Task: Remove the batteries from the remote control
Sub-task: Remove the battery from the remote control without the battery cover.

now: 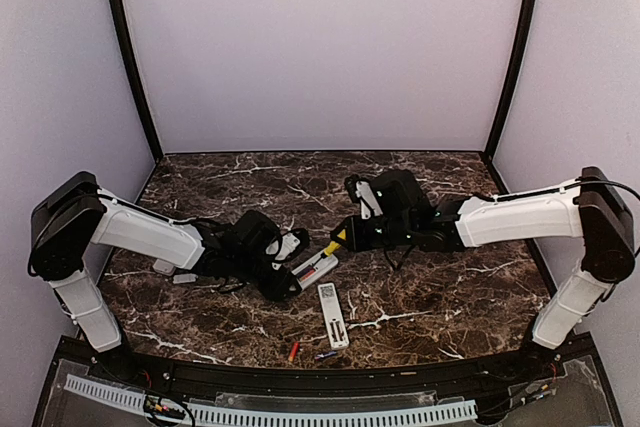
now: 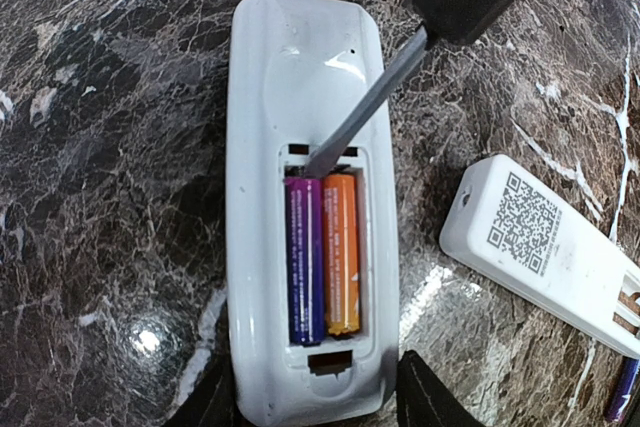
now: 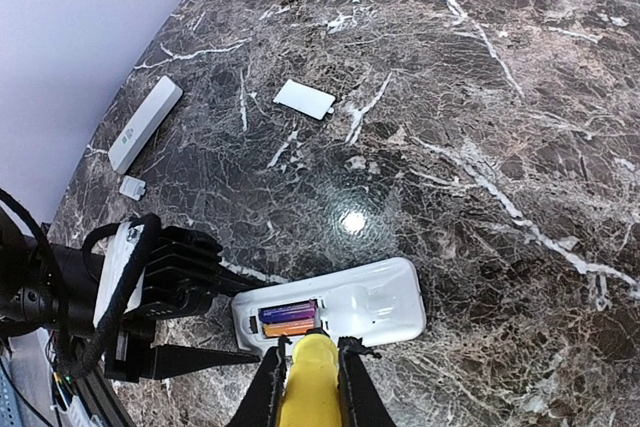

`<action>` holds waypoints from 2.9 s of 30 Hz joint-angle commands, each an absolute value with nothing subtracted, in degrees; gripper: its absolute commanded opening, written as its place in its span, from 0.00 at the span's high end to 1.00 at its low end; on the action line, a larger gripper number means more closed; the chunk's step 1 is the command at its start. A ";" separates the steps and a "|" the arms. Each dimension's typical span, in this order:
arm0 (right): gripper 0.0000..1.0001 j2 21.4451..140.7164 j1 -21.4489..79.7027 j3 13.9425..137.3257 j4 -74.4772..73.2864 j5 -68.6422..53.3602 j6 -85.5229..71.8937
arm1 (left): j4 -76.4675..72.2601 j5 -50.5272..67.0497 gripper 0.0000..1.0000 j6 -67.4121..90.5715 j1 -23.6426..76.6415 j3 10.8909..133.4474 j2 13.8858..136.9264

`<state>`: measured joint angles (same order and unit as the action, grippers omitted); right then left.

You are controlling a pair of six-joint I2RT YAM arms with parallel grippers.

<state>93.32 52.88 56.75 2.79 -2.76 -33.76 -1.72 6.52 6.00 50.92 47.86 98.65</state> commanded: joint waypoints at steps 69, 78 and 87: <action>1.00 96.82 55.46 60.01 -2.85 1.83 -24.22 | 2.55 8.26 0.73 4.97 52.10 46.93 102.22; 1.00 96.30 46.28 51.04 14.80 -23.62 -35.75 | 2.67 8.21 0.73 4.86 52.12 46.92 102.28; 1.00 98.11 44.36 48.60 25.14 -34.20 -42.79 | 2.98 8.17 0.73 4.80 52.12 47.02 102.30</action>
<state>96.71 42.92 49.91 18.55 -23.35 -37.47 -1.89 6.66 6.44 50.92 47.97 98.94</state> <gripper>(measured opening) 0.132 0.484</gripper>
